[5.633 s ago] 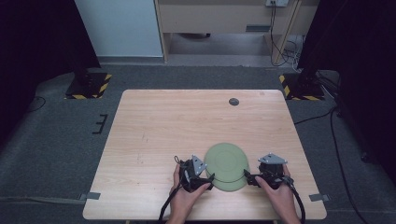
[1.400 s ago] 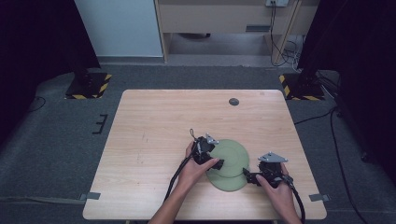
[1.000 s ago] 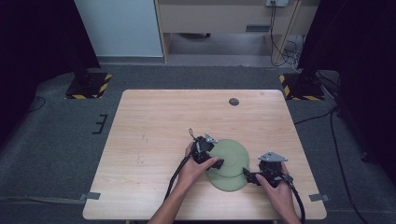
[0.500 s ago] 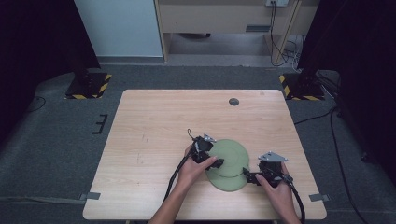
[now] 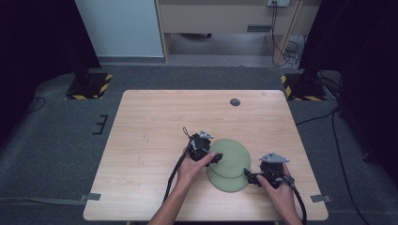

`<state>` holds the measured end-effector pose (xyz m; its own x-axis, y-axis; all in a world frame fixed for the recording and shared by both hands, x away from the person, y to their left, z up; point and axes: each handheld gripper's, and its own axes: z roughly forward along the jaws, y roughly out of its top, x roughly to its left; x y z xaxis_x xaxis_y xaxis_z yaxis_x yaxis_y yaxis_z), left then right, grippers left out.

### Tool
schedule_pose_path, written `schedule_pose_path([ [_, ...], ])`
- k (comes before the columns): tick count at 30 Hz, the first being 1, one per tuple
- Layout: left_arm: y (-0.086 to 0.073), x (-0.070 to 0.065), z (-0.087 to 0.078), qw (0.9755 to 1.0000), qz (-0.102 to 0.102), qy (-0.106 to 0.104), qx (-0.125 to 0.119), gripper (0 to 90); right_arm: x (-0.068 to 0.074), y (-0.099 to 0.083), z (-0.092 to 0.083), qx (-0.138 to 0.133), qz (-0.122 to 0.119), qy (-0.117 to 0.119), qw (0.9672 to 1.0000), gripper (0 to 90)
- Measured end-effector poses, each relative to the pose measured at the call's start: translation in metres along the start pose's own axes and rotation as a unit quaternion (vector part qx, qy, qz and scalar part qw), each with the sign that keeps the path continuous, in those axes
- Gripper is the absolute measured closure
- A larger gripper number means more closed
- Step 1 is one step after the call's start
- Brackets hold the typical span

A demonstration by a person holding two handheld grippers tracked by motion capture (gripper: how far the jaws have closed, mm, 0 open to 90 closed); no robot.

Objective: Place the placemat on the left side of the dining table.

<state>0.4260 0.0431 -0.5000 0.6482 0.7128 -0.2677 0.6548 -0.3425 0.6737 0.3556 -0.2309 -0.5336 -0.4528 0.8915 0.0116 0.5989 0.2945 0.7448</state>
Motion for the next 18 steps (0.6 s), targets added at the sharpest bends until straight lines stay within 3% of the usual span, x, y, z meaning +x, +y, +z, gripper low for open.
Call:
schedule_pose_path([
  [2, 0.001, 0.002, -0.002, 0.9999, -0.010, -0.006, -0.006, 36.0, 0.000, 0.000, 0.000, 0.000, 0.000, 0.000, 1.0000, 2.4],
  [9, 0.000, 0.003, -0.008, 0.9998, -0.010, -0.012, -0.015, 45.7, 0.000, 0.000, 0.000, 0.000, 0.001, 0.000, 1.0000, 2.2],
  [13, -0.002, 0.006, -0.013, 0.9991, -0.025, -0.022, -0.027, 57.2, 0.000, 0.000, 0.000, -0.001, 0.000, -0.003, 1.0000, 2.2],
  [18, -0.004, 0.008, -0.014, 0.9991, -0.025, -0.024, -0.026, 65.3, 0.000, 0.000, 0.000, -0.001, 0.000, -0.003, 1.0000, 2.2],
])
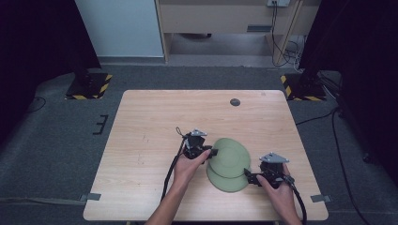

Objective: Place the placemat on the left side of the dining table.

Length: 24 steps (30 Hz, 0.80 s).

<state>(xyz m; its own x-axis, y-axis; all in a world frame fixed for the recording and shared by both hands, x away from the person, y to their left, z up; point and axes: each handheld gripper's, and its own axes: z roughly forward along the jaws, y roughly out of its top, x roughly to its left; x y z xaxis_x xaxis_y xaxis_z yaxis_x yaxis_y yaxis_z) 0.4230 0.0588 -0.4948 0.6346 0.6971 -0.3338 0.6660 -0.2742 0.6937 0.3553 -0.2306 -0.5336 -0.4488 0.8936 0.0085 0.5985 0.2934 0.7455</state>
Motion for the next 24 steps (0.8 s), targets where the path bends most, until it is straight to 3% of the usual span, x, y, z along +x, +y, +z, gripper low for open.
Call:
schedule_pose_path([
  [2, -0.002, -0.001, 0.003, 0.9998, -0.005, -0.016, 0.008, 67.0, 0.000, 0.000, 0.000, 0.000, -0.001, 0.000, 1.0000, 2.2],
  [6, -0.003, -0.006, 0.006, 0.9999, 0.010, 0.003, 0.004, 67.2, 0.000, 0.000, 0.000, 0.000, 0.000, 0.000, 1.0000, 2.2],
  [10, -0.001, -0.007, 0.006, 1.0000, 0.006, -0.001, -0.002, 69.3, 0.000, 0.000, 0.000, 0.000, 0.000, 0.000, 1.0000, 2.2],
  [17, 0.001, -0.010, 0.002, 0.9997, 0.020, 0.012, 0.002, 78.0, -0.001, 0.000, 0.000, 0.002, 0.003, 0.004, 1.0000, 3.5],
  [24, 0.007, -0.022, -0.006, 0.9992, 0.032, 0.011, -0.021, 84.5, -0.020, -0.002, -0.009, 0.002, 0.023, -0.020, 0.9995, 4.8],
])
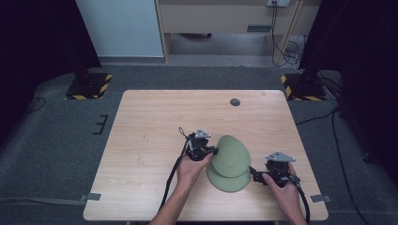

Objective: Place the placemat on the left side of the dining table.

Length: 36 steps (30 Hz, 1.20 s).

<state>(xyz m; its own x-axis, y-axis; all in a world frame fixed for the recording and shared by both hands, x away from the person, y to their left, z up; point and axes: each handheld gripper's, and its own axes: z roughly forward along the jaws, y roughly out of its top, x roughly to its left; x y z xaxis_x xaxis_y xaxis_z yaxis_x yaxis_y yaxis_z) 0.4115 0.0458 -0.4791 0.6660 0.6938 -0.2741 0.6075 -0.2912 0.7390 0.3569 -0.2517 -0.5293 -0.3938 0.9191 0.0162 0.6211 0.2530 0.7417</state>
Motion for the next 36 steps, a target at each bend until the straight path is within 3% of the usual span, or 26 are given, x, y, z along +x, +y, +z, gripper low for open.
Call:
schedule_pose_path([
  [4, 0.004, -0.004, -0.004, 1.0000, 0.000, -0.007, -0.007, 85.2, -0.012, -0.003, -0.001, 0.014, 0.017, -0.025, 0.9994, 5.9],
  [8, 0.010, -0.011, -0.010, 0.9997, 0.005, -0.015, -0.018, 85.4, -0.016, -0.005, 0.001, 0.021, 0.031, -0.029, 0.9989, 6.1],
  [20, 0.039, -0.045, -0.030, 0.9973, 0.048, -0.041, -0.037, 85.6, -0.019, -0.008, 0.005, 0.017, 0.024, -0.038, 0.9988, 5.4],
  [24, 0.049, -0.054, -0.038, 0.9963, 0.065, -0.038, -0.040, 85.7, -0.019, -0.008, 0.004, 0.019, 0.024, -0.038, 0.9988, 5.4],
  [36, 0.069, -0.039, -0.047, 0.9969, 0.063, 0.001, -0.047, 85.7, -0.018, -0.008, 0.005, 0.020, 0.024, -0.037, 0.9988, 3.7],
])
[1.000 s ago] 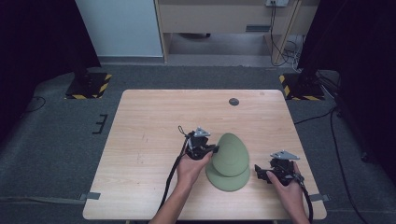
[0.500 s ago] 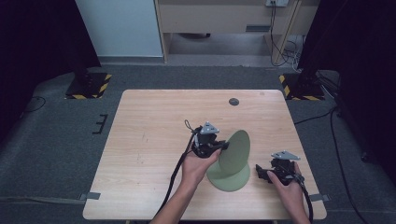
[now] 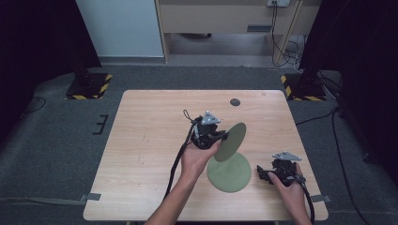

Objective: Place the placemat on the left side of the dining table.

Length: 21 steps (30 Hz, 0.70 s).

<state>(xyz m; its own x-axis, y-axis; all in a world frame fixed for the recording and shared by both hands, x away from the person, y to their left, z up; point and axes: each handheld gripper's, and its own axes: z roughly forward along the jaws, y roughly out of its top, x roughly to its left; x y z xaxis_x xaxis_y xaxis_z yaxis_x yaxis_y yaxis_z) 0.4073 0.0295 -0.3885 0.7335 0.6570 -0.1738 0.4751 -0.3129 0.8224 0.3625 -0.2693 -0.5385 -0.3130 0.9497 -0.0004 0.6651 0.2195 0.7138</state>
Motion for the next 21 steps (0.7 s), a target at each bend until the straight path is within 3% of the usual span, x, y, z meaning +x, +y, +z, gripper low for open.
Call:
schedule_pose_path([
  [8, 0.004, 0.010, -0.002, 0.9996, -0.006, 0.025, 0.010, 85.7, 0.001, 0.000, 0.000, 0.004, -0.003, 0.004, 1.0000, 1.8],
  [21, 0.012, 0.017, -0.010, 0.9988, -0.014, 0.048, 0.005, 85.7, 0.001, 0.000, 0.000, 0.004, -0.003, 0.004, 1.0000, 1.8],
])
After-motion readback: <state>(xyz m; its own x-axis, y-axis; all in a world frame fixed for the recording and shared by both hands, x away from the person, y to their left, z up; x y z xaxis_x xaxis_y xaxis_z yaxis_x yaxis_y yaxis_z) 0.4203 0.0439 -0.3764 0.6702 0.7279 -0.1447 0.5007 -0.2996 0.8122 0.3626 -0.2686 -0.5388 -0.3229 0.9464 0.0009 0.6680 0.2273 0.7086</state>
